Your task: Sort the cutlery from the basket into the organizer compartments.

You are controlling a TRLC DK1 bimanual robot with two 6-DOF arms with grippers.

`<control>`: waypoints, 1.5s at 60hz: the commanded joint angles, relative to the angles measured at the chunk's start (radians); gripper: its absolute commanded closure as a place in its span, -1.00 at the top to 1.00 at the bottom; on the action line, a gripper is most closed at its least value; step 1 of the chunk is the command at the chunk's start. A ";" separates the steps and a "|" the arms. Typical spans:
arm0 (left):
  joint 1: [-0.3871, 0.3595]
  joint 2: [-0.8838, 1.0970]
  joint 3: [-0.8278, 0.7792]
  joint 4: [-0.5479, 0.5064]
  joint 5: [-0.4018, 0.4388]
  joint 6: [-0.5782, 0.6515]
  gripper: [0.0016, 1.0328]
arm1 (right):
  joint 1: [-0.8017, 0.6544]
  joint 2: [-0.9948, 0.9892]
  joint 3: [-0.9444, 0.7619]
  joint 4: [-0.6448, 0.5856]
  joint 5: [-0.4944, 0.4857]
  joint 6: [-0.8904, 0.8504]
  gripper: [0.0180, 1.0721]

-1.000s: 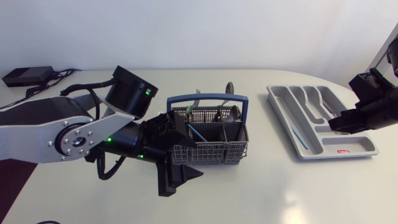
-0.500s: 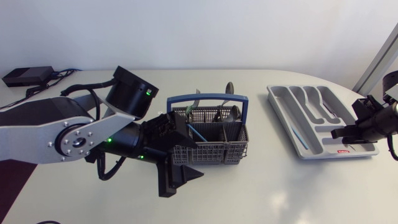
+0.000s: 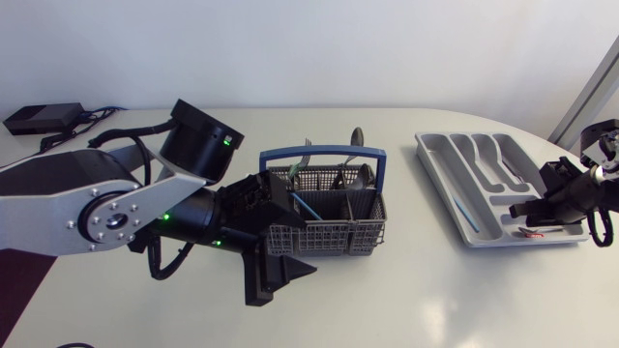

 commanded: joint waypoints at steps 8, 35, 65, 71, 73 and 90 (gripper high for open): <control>0.006 -0.029 -0.026 -0.012 -0.037 -0.011 0.70 | 0.061 -0.141 -0.031 0.004 -0.025 -0.029 -0.01; 0.076 -0.126 -0.069 -0.042 -0.087 -0.011 0.70 | 0.487 -0.714 -0.205 -0.078 -0.366 -0.097 0.06; 0.052 -0.077 -0.087 0.139 -0.231 -0.030 0.69 | 0.750 -0.734 -0.379 0.123 -0.340 -0.011 0.06; 0.060 -0.033 -0.061 0.158 -0.234 -0.027 0.69 | 0.761 -0.764 -0.410 0.138 -0.341 -0.015 0.06; 0.066 -0.020 -0.055 0.164 -0.234 -0.027 0.69 | 0.761 -0.768 -0.415 0.142 -0.341 -0.015 0.06; 0.099 0.003 -0.037 0.175 -0.234 -0.027 0.69 | 0.836 -0.794 -0.438 0.173 -0.327 -0.006 0.06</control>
